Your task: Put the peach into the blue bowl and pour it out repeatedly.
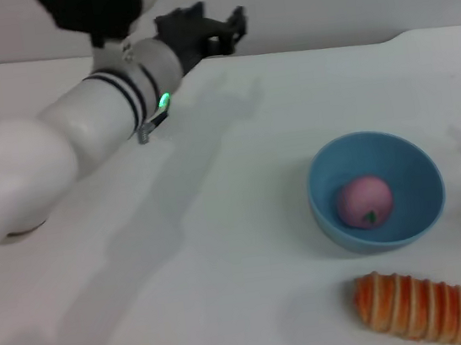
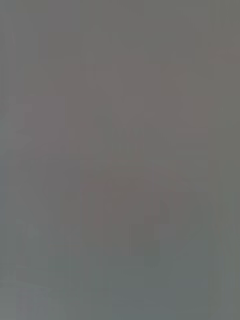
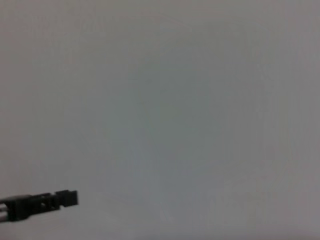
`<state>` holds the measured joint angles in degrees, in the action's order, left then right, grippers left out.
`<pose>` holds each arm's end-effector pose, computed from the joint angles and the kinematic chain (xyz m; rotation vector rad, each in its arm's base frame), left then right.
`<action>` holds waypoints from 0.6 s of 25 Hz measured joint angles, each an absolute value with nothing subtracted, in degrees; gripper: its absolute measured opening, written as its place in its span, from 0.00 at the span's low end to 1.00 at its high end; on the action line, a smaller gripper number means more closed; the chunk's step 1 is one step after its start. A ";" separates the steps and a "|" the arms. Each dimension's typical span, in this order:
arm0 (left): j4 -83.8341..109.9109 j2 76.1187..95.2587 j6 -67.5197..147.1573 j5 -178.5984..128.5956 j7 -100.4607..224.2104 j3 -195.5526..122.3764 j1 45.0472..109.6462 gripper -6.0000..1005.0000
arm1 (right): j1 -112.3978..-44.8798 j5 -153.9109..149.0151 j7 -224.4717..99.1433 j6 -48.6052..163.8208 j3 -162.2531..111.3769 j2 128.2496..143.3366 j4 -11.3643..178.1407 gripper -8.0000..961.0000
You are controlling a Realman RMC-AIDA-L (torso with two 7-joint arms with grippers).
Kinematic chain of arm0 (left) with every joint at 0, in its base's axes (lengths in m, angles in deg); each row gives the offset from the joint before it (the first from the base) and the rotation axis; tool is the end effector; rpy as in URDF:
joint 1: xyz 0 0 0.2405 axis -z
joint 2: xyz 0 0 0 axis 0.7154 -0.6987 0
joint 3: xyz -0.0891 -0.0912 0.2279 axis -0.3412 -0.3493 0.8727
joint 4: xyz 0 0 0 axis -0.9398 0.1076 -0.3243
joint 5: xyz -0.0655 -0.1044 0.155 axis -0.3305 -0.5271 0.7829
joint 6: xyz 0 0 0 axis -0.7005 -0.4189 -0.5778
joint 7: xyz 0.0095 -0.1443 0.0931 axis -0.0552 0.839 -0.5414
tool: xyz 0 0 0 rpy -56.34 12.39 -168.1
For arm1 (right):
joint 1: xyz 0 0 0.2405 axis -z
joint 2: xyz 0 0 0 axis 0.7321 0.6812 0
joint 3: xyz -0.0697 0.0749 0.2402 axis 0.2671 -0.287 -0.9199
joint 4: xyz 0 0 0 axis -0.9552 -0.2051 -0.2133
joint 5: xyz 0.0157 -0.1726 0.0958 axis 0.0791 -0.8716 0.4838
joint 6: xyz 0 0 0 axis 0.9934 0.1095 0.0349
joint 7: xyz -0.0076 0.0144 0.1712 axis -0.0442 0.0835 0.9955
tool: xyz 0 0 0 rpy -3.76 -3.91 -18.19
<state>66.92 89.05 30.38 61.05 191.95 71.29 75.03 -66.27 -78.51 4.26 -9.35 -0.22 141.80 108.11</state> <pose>-0.1751 0.4231 -0.0830 -2.0293 -0.7711 -0.5179 0.3288 0.3275 0.0168 -2.0267 0.8788 0.8931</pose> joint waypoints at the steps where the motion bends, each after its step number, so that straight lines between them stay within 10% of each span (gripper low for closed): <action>1: 66.75 89.06 29.43 61.05 192.12 71.43 74.40 0.55 | -66.26 -77.43 0.81 -9.27 -0.21 141.83 107.19 0.45; 15: 64.96 89.26 -12.98 81.20 202.14 100.70 67.97 0.55 | -65.52 -67.05 -18.93 -7.76 -0.18 141.94 97.35 0.45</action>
<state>64.96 89.26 -12.98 81.20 202.14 100.70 67.97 -65.52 -67.05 -18.93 -7.76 -0.18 141.94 97.35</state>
